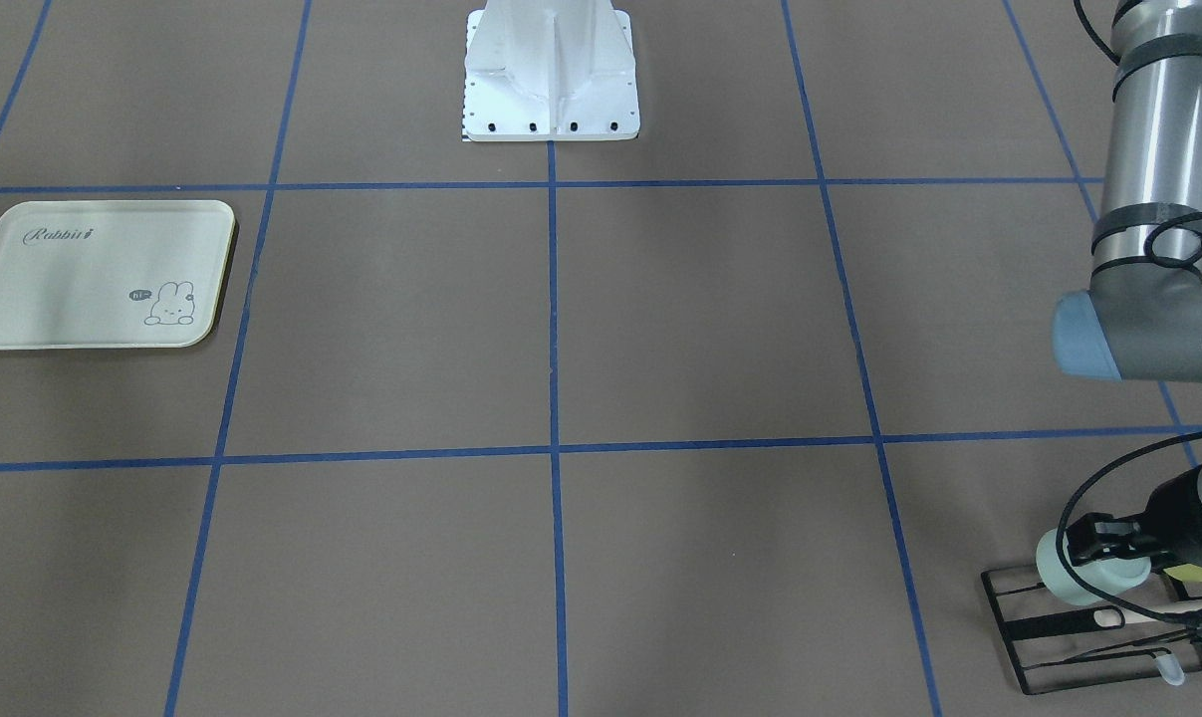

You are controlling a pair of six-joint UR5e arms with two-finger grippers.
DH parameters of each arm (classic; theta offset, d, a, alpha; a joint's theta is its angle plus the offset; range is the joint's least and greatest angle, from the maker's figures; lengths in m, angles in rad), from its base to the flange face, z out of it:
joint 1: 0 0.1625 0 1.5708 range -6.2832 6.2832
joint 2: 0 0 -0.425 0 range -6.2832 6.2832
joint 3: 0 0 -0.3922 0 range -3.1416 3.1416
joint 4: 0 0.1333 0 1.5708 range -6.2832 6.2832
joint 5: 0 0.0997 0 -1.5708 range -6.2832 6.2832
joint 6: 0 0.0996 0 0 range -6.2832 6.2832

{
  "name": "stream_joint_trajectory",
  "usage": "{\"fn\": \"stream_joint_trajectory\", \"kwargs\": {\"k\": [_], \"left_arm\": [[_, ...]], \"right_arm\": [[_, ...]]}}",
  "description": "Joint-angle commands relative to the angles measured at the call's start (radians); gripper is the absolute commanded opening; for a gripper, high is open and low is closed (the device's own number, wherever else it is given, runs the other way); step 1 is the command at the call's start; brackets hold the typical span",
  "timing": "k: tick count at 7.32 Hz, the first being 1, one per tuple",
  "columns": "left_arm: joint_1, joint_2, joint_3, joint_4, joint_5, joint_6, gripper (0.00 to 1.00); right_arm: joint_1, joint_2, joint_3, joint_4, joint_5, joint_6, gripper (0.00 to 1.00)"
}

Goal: Left arm grabs green cup and hands to right arm on tray

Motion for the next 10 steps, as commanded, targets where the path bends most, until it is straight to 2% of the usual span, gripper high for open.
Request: {"fn": "stream_joint_trajectory", "kwargs": {"k": [1,4,7,8,10], "left_arm": [[-0.003,0.000,-0.006,-0.002,0.000,0.004,0.00],[-0.023,0.000,-0.041,0.017,-0.006,0.004,0.00],[-0.071,0.000,-0.067,0.017,-0.086,0.004,0.00],[-0.081,0.001,-0.096,0.026,-0.109,0.004,0.00],[-0.118,0.001,-0.208,0.145,-0.138,0.004,0.00]], "right_arm": [[0.000,0.000,0.004,0.001,0.003,0.004,1.00],[0.000,0.000,0.007,-0.001,0.004,0.004,1.00],[0.000,0.000,0.007,0.001,0.012,0.003,1.00],[0.000,0.000,0.007,0.001,0.012,0.004,1.00],[0.000,-0.002,0.007,0.001,0.012,0.004,1.00]]}}
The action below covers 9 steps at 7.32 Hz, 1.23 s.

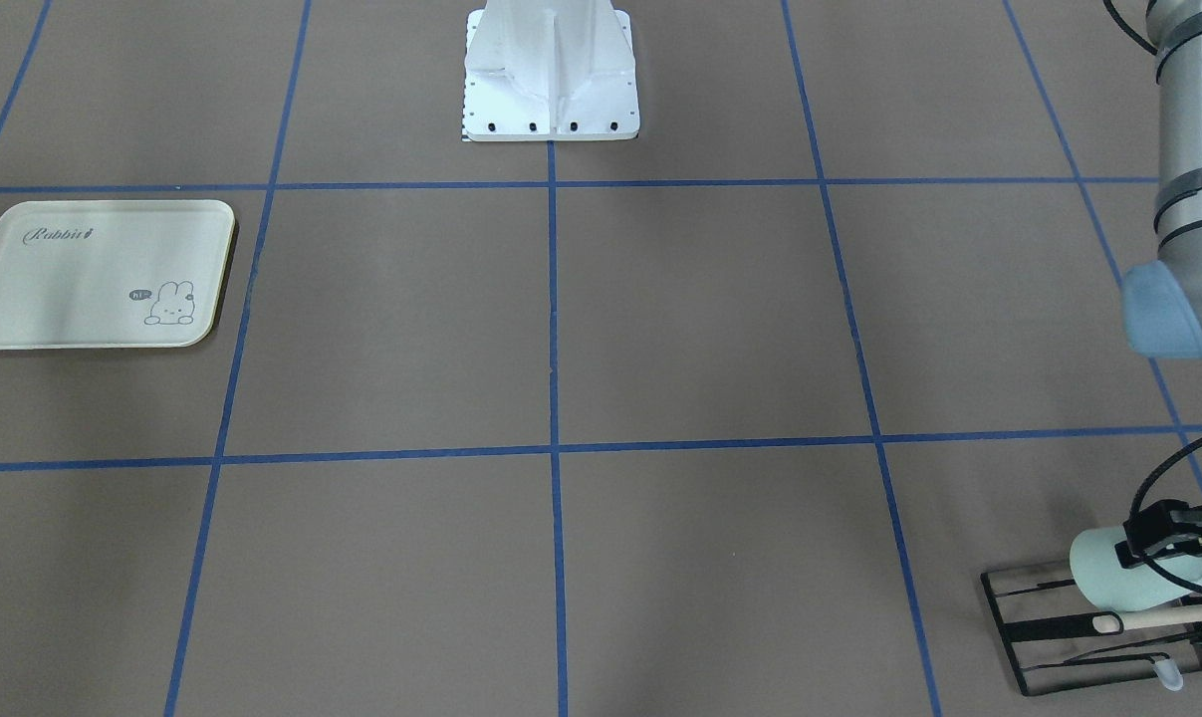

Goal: Left arm grabs green cup and hands to right arm on tray

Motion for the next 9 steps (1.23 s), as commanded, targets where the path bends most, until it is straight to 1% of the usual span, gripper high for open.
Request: {"fn": "stream_joint_trajectory", "kwargs": {"k": [1,2,3,4,5,6,7,9], "left_arm": [[-0.041,0.000,-0.105,0.097,-0.016,0.003,0.00],[-0.057,0.000,-0.119,0.103,-0.017,0.003,0.00],[-0.058,0.002,-0.157,0.121,-0.020,0.003,0.00],[-0.051,0.019,-0.205,0.123,-0.020,-0.014,0.00],[-0.045,0.042,-0.231,0.108,-0.025,-0.068,0.00],[-0.042,0.039,-0.243,0.092,-0.058,-0.143,0.00],[-0.025,0.042,-0.280,0.076,-0.074,-0.222,0.00],[0.021,0.042,-0.346,0.027,-0.074,-0.403,0.00]], "right_arm": [[0.000,0.001,-0.001,0.000,0.000,0.002,1.00],[0.000,0.001,0.001,0.000,0.000,0.002,1.00],[0.000,0.002,0.004,0.000,0.005,0.011,1.00],[-0.002,0.015,0.001,0.000,0.037,0.046,1.00],[-0.003,0.045,-0.004,0.000,0.098,0.086,1.00],[-0.005,0.074,0.002,0.002,0.136,0.145,1.00],[-0.012,0.094,0.002,0.059,0.159,0.239,1.00],[-0.078,0.094,-0.013,0.300,0.160,0.526,1.00]]}}
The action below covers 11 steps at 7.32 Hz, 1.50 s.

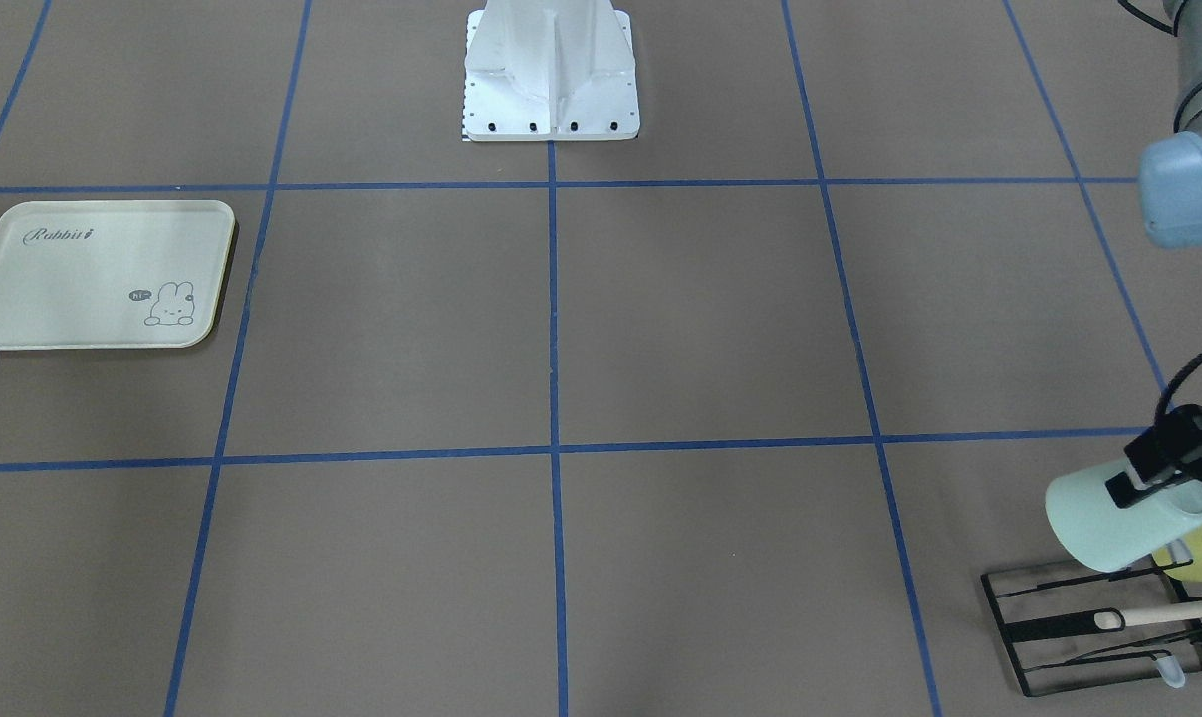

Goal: Left arm grabs green cup and hands to right arm on tray

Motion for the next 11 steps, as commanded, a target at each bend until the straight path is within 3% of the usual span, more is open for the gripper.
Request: {"fn": "stream_joint_trajectory", "kwargs": {"k": [1,4,6,9,11], "left_arm": [[0.036,0.010,-0.055,-0.093,-0.005,-0.196,0.00],[0.060,0.143,-0.089,-0.566,-0.020,-0.621,0.00],[0.074,0.178,-0.089,-0.800,-0.129,-0.879,0.00],[0.112,0.211,-0.092,-1.201,-0.160,-1.303,0.00],[0.151,0.215,-0.127,-1.354,-0.157,-1.488,0.00]], "right_arm": [[-0.064,0.010,-0.006,0.211,0.005,0.281,1.00],[-0.104,0.012,-0.004,0.451,0.002,0.575,1.00],[-0.124,0.012,0.004,0.566,0.006,0.677,1.00],[-0.161,0.010,0.007,0.921,0.006,1.043,1.00],[-0.179,0.010,0.007,1.102,0.003,1.221,1.00]]}}
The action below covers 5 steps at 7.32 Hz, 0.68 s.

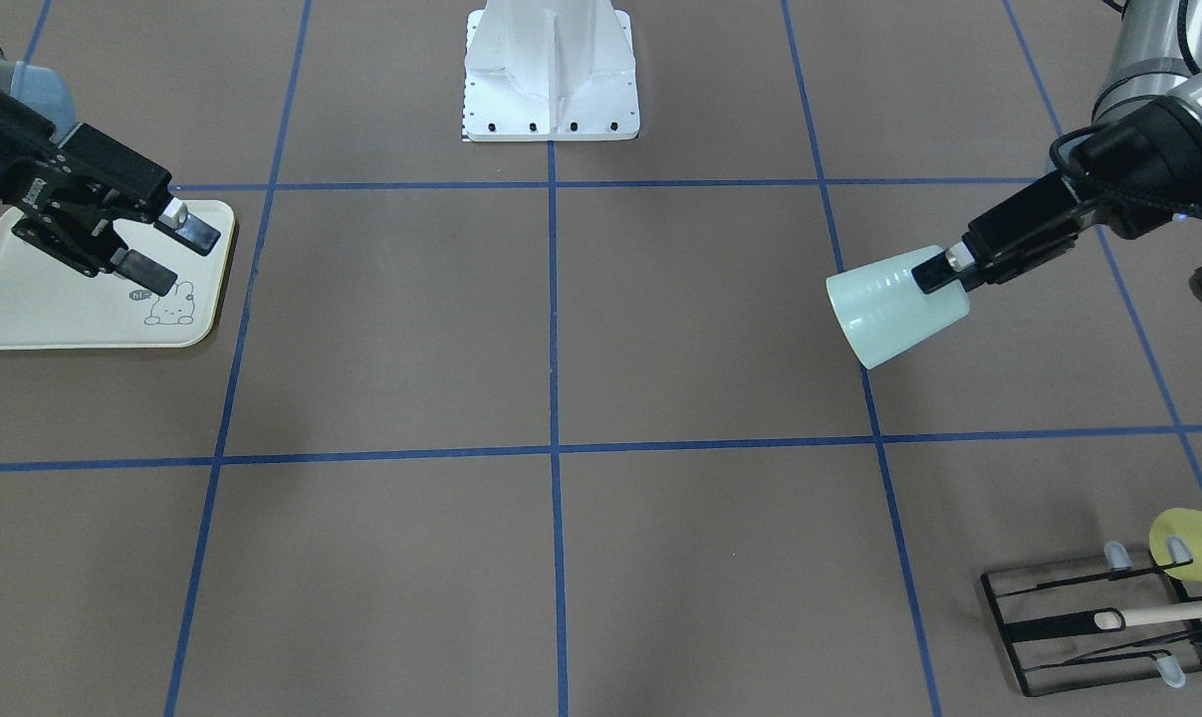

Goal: Left arm grabs green cup and hands to right arm on tray

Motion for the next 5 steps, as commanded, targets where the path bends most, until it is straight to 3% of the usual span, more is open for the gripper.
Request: {"fn": "stream_joint_trajectory", "kwargs": {"k": [1,3,5], "left_arm": [[0.065,0.005,-0.077,-0.100,0.005,-0.163,0.00],[0.131,0.005,-0.161,-0.104,0.009,-0.228,0.00],[0.204,0.003,-0.209,-0.173,0.108,-0.345,0.00]], "right_arm": [[-0.022,0.001,0.000,0.205,-0.009,0.189,1.00],[-0.054,0.001,0.006,0.343,-0.024,0.281,1.00],[-0.164,0.000,0.006,0.587,-0.193,0.450,1.00]]}}
